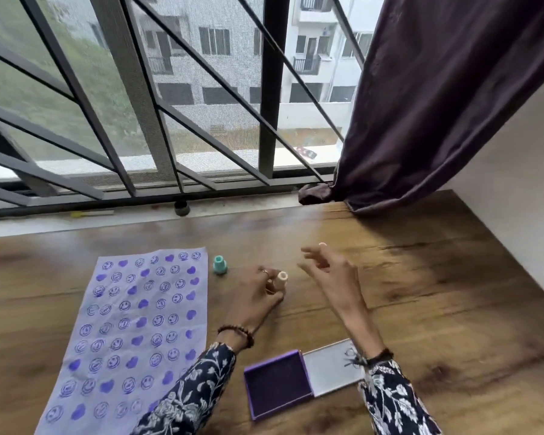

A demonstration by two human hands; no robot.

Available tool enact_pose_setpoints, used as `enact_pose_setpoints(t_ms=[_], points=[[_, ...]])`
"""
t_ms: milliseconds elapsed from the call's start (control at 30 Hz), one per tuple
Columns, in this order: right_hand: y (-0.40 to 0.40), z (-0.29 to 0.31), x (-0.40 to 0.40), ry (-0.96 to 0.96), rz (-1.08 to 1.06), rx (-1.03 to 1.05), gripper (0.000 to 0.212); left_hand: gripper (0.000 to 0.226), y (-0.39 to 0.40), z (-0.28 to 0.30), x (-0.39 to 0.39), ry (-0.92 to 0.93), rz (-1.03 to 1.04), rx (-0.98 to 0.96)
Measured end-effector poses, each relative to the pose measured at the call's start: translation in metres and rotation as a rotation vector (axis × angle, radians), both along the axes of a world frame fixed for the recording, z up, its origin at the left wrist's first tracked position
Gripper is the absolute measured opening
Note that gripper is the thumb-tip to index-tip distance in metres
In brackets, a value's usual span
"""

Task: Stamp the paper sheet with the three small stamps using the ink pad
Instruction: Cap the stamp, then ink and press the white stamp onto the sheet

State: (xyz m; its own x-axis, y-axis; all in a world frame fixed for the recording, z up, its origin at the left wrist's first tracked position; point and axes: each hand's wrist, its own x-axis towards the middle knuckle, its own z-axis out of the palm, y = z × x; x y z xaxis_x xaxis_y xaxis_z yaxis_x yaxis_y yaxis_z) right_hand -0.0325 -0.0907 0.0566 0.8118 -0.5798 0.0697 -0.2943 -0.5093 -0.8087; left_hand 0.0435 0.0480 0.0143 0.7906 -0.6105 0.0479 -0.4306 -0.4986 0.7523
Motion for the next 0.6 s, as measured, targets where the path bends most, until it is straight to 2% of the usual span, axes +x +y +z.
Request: enact_pose_setpoints(t_ms=[67, 133, 233, 333, 433, 600], points=[[0.029, 0.009, -0.019, 0.018, 0.130, 0.138, 0.027, 0.022, 0.014, 0.010, -0.016, 0.076, -0.057, -0.044], [0.053, 0.012, -0.035, 0.023, 0.198, 0.153, 0.027, 0.025, 0.026, 0.018, -0.030, 0.161, -0.106, -0.113], [0.057, 0.009, -0.045, -0.033, 0.129, 0.219, 0.021, 0.036, 0.034, 0.027, -0.038, 0.258, -0.078, -0.252], [0.065, 0.011, -0.060, -0.136, 0.055, 0.517, 0.014, 0.037, 0.052, 0.034, -0.049, 0.422, 0.012, -0.390], [0.082, 0.013, -0.069, -0.213, 0.030, 0.757, 0.011, 0.028, 0.063, 0.038, -0.064, 0.447, 0.074, -0.450], [0.105, 0.007, -0.077, -0.263, -0.105, 0.986, 0.013, 0.022, 0.072, 0.042, -0.076, 0.482, 0.084, -0.460]])
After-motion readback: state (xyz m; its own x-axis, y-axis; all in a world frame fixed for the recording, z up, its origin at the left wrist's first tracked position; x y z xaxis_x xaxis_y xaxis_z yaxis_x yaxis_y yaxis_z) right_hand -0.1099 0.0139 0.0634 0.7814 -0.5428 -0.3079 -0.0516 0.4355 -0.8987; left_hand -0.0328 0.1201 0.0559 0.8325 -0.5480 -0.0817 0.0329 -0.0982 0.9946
